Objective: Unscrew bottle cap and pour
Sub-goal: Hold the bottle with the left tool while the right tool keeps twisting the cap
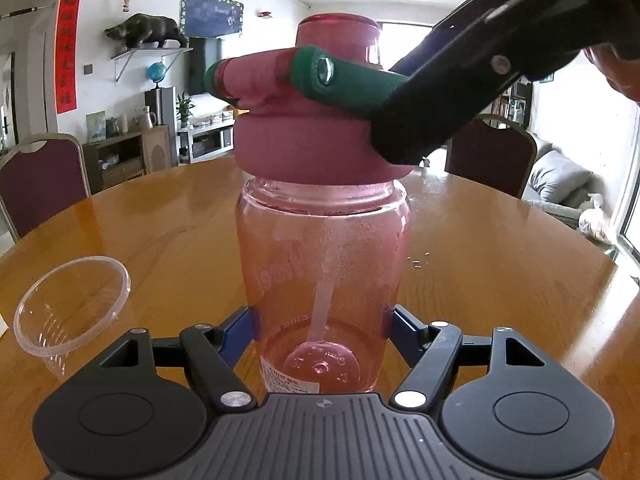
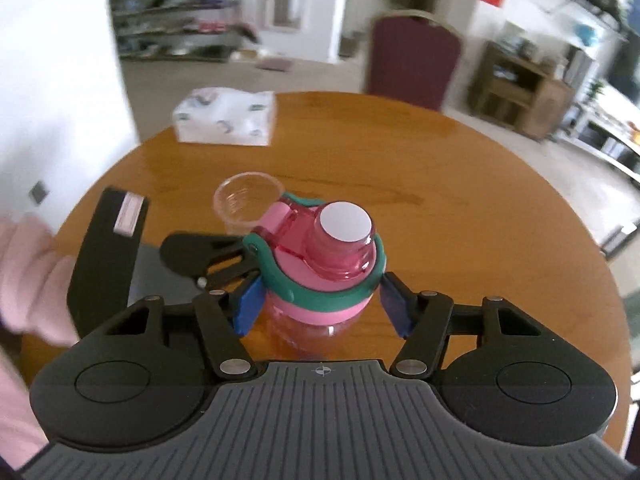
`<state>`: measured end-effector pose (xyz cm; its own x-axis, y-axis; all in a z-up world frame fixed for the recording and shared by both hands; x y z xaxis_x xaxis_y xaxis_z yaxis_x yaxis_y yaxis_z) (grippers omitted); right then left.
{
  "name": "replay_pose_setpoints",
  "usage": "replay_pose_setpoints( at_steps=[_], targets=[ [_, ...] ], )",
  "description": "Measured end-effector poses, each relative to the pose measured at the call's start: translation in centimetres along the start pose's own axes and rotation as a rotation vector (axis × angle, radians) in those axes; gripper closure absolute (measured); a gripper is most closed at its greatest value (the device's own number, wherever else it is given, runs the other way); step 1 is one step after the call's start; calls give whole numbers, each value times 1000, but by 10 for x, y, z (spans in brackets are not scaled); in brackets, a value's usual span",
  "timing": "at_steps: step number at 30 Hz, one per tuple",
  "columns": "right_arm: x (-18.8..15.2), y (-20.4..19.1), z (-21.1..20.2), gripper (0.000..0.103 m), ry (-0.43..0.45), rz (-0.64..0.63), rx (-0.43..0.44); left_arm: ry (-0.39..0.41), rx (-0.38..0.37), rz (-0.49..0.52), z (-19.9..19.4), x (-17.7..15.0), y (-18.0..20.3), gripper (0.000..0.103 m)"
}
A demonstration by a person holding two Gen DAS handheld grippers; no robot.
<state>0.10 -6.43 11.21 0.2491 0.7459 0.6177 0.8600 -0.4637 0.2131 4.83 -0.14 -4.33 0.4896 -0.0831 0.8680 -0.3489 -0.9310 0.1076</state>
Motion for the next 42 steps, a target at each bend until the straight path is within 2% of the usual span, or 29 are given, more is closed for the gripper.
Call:
replay_pose_setpoints(
  at_steps=[1, 2, 4, 7, 12, 16, 18, 20, 22, 24, 26, 27, 28, 30, 32, 33, 35, 36, 39, 42],
  targets=[
    [0, 0, 1, 31, -10, 21, -1, -1, 10, 1, 0, 0, 1, 32],
    [0, -1, 1, 28, -18, 46, -5, -1, 20, 4, 0, -1, 2, 32],
    [6, -9, -5, 10, -1, 140, -54, 1, 44, -6, 0, -1, 4, 32],
    [20, -18, -9, 6, 6, 281, -149, 0, 73, -18, 0, -1, 7, 32],
    [31, -25, 5, 9, -109, 362, -351, -3, 102, -34, -1, -2, 10, 32],
    [31, -26, 15, 28, -149, 369, -408, -6, 99, -35, -3, -3, 12, 32],
    [30, -27, 14, 28, -151, 341, -402, -7, 83, -23, -4, -5, 15, 32],
    [27, -28, 12, 29, -155, 273, -378, -2, 63, -28, -5, -5, 13, 32],
    [28, -29, 12, 29, -137, 163, -308, -1, 34, -20, -7, -5, 11, 32],
    [24, -23, 5, 29, -111, 44, -192, -2, 10, -3, -8, -6, 10, 32],
    [19, -22, 0, 29, -54, -165, -52, -4, -15, 27, -7, -7, 14, 32],
    [14, -21, -6, 29, -1, -329, 45, -5, -26, 36, -7, -6, 15, 32],
    [10, -15, -8, 29, 18, -413, 129, -4, -30, 37, -6, -6, 15, 32],
    [11, -1, -6, 29, 7, -443, 216, -8, -30, 33, -6, -5, 16, 32],
    [13, 1, -6, 28, -8, -445, 225, -12, -24, 23, -4, -5, 16, 32],
    [15, 1, -7, 26, -21, -424, 227, -11, -15, 10, -4, -5, 14, 32],
    [18, -2, -14, 12, -13, -332, 212, -9, 2, -6, -3, -5, 13, 32],
    [22, -3, -21, 4, 16, -202, 168, -8, 9, -3, -3, -5, 14, 32],
    [25, -2, -27, 4, 59, 12, 17, -8, 31, -12, -4, -5, 16, 32],
    [23, 0, -27, 5, 17, 244, -154, -10, 44, -15, -5, -5, 17, 32]
  ],
)
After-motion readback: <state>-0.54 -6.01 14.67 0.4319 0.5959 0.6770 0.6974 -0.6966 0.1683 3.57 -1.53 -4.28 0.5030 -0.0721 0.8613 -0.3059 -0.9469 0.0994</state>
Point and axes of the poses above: each gripper's, at about its wrist camera, not at the fingertips, and z roughly the way its jaws point, y to its right, x to its top, the point moved 9 cm from there along z, roughly the way its jaws point, and after that the axes turned 10 degrees about -x, right-handed, at the moved point
